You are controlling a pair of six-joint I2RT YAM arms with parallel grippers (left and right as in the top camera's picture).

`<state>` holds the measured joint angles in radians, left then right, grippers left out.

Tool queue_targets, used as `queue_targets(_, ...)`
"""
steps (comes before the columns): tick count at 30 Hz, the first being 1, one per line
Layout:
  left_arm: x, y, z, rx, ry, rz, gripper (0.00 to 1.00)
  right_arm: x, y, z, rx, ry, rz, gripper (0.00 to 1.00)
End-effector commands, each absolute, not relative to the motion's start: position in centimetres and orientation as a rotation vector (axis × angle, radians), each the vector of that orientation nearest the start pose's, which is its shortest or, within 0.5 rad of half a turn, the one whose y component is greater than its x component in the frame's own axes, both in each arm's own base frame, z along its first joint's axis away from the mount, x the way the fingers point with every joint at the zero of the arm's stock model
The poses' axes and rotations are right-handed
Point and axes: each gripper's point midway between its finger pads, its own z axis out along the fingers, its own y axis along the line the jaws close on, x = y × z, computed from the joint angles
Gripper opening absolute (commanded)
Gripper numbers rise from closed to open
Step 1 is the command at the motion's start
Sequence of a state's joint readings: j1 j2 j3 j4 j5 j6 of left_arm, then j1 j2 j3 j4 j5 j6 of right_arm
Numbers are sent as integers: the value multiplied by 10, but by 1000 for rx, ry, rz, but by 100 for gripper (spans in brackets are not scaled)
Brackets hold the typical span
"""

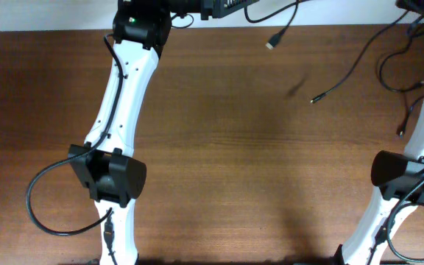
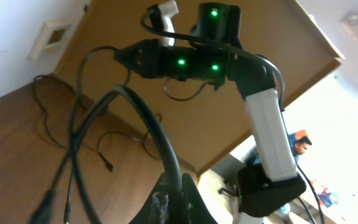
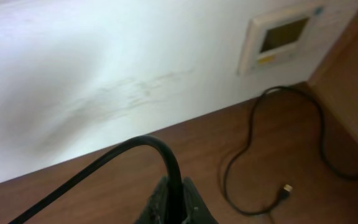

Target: Untangle cables

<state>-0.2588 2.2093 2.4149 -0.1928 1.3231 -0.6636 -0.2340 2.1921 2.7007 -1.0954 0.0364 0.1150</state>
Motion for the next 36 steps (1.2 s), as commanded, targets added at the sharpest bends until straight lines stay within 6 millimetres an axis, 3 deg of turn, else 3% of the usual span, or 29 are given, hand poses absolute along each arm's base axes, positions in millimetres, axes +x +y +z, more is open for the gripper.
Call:
queue_targets(1, 479, -316, 412, 772, 1711, -1474, 0, 548, -151, 346, 423, 2158, -149, 4)
queue_targets(4, 488, -347, 376, 691, 1853, -1257, 0, 549, -151, 346, 422, 2156, -148, 4)
queue_targets(8, 484, -381, 358, 669, 1902, -1052, 0, 550, -153, 348, 423, 2145, -154, 4)
queue_targets(10, 489, -387, 348, 594, 1948, -915, 0, 550, -153, 349, 423, 2142, -154, 4)
queue_targets(11, 490, -388, 344, 568, 1964, -865, 23, 550, -154, 349, 425, 2141, -155, 4)
queue_targets(12, 492, -387, 341, 547, 1979, -824, 74, 549, -156, 349, 429, 2140, -158, 4)
queue_targets(13, 493, -386, 338, 529, 1990, -791, 99, 549, -158, 349, 433, 2139, -160, 4)
queue_targets(17, 502, -369, 341, 490, 1998, -762, 99, 544, -175, 349, 466, 2133, -177, 4)
queue_targets(21, 504, -335, 368, 433, 1983, -728, 99, 544, -197, 354, 498, 2092, -198, 4)
queue_targets(27, 484, -298, 403, 374, 1979, -605, 99, 570, -208, 338, 492, 2042, -200, 4)
queue_targets(30, 475, -289, 412, 386, 1976, -587, 99, 584, -205, 315, 476, 2063, -169, 4)
queue_targets(33, 476, -283, 409, 364, 1995, -550, 99, 592, -191, 291, 464, 2115, -138, 4)
queue_targets(36, 476, -272, 396, 337, 2052, -486, 99, 599, -168, 295, 420, 2113, -117, 4)
